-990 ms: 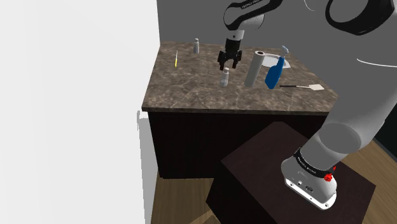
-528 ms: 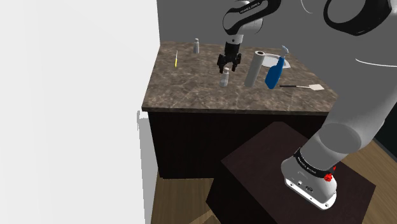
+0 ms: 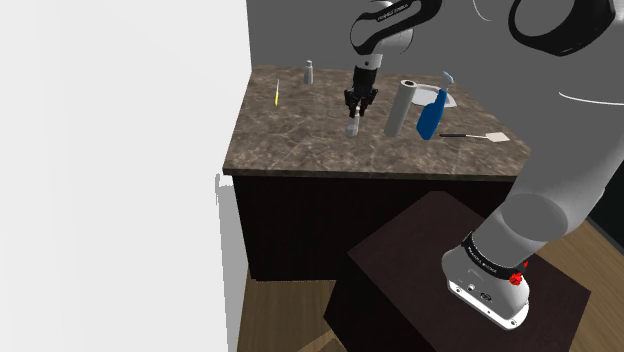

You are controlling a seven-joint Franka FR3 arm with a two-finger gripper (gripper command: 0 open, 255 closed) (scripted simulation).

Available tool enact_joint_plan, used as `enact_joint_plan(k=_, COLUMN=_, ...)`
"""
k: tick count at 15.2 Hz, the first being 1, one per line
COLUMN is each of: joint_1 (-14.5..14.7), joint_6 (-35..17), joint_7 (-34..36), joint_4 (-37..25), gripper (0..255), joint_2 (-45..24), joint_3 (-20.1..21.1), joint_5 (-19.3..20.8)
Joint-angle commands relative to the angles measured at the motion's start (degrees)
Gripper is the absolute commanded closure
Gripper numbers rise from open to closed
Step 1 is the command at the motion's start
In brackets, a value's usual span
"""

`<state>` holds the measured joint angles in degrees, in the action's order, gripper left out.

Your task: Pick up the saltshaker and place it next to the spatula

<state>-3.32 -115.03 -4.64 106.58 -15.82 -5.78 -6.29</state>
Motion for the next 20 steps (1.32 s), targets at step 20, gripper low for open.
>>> enact_joint_plan(k=20, joint_1=0.04, joint_6=10.37, joint_7=1.05, joint_4=-6.66, gripper=255, joint_2=3.73, joint_3=-0.18, joint_5=0.75)
